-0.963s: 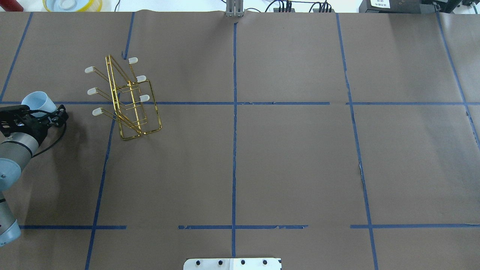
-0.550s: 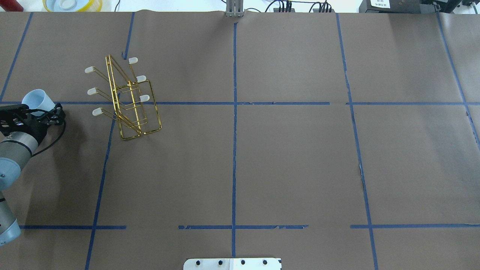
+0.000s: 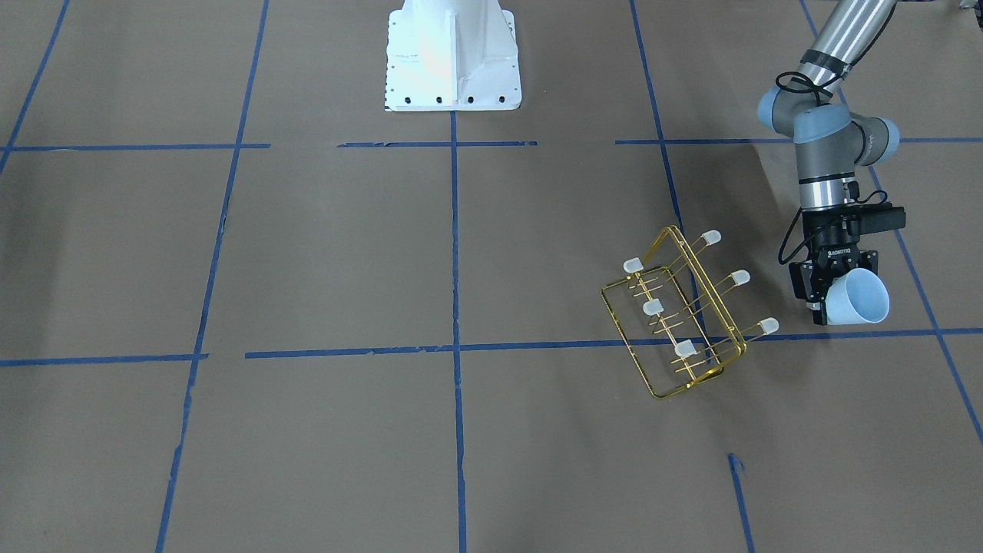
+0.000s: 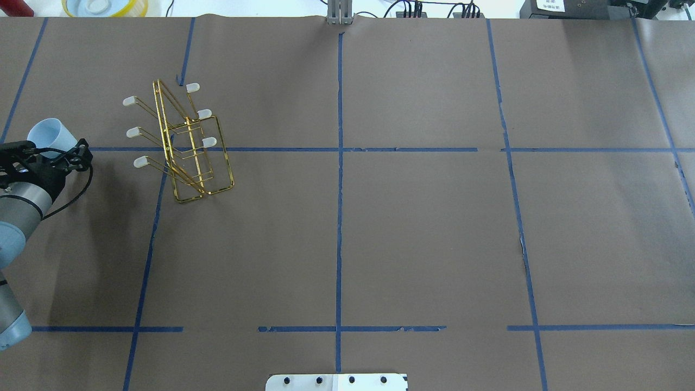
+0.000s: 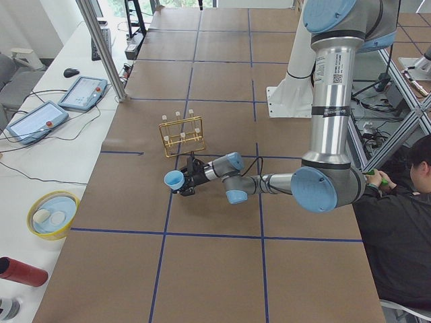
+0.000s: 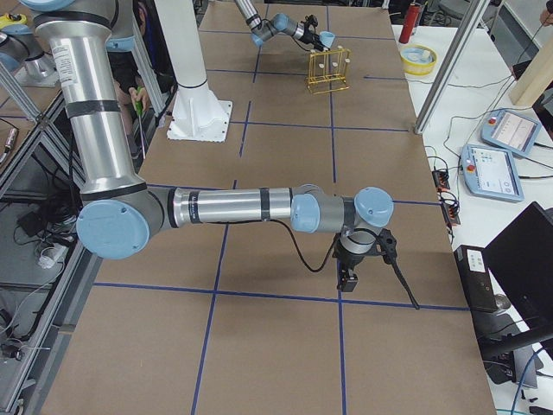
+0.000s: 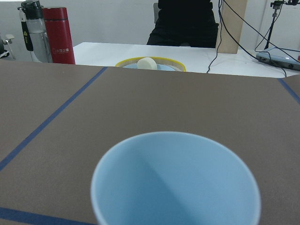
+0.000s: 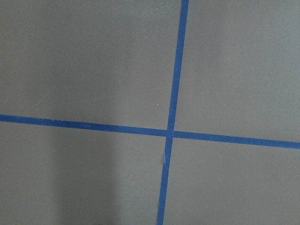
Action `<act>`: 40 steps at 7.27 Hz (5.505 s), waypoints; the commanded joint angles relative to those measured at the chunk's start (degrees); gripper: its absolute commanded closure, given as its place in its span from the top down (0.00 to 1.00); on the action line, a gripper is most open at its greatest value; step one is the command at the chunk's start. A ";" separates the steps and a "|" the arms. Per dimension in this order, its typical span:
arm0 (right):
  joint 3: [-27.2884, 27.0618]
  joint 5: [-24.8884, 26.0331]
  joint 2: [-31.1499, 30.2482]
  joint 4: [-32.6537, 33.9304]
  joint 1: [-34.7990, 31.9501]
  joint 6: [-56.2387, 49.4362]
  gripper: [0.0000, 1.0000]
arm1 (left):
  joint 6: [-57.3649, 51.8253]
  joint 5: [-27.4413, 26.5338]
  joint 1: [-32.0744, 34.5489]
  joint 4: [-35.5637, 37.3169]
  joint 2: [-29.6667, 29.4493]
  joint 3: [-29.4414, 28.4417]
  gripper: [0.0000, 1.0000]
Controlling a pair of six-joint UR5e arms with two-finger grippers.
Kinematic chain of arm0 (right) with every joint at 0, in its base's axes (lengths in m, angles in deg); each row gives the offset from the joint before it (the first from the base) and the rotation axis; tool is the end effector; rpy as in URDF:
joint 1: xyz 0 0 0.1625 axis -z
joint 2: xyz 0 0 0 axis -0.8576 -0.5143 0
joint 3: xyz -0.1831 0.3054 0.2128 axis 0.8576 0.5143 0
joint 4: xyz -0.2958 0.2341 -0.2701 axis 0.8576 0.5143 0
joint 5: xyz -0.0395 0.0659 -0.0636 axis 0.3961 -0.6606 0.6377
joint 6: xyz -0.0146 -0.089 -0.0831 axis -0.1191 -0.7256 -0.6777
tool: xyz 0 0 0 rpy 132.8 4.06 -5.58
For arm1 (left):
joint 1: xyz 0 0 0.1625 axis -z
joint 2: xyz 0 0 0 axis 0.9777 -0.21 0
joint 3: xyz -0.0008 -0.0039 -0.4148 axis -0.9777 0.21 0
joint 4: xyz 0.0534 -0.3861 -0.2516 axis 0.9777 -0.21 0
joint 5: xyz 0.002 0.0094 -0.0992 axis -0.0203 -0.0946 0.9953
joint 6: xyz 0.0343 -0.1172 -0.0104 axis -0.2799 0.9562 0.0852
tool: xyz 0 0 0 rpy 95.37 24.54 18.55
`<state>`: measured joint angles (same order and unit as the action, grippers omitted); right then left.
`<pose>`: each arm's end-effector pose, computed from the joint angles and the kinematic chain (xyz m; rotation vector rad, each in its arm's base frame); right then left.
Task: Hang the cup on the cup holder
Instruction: 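Lift the light-blue cup with the left gripper, then rotate the held cup sideways and carry it toward the gold rack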
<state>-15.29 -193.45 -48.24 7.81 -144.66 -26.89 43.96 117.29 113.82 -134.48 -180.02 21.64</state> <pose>0.0039 -0.6215 0.6285 -0.0307 -0.7302 -0.1084 0.3462 -0.5011 0.6388 0.9635 0.6682 -0.5819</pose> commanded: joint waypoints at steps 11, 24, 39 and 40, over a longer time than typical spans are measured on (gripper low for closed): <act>0.00 0.00 0.00 0.00 0.00 0.00 1.00 | -24.19 -14.41 -5.50 20.17 13.32 29.39 0.15; 0.00 0.00 0.00 0.00 0.00 0.00 1.00 | -77.23 -36.78 -14.67 50.57 9.98 38.97 0.02; 0.00 0.00 0.00 0.00 0.00 0.00 1.00 | -113.60 -57.28 -20.82 58.30 3.47 32.47 0.00; 0.00 0.00 0.00 0.00 0.00 0.00 1.00 | -113.78 -57.37 -20.82 58.30 3.38 31.68 0.00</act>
<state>-15.29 -193.45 -48.23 7.81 -144.66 -26.89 -69.62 60.04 93.04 -76.19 -176.50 54.37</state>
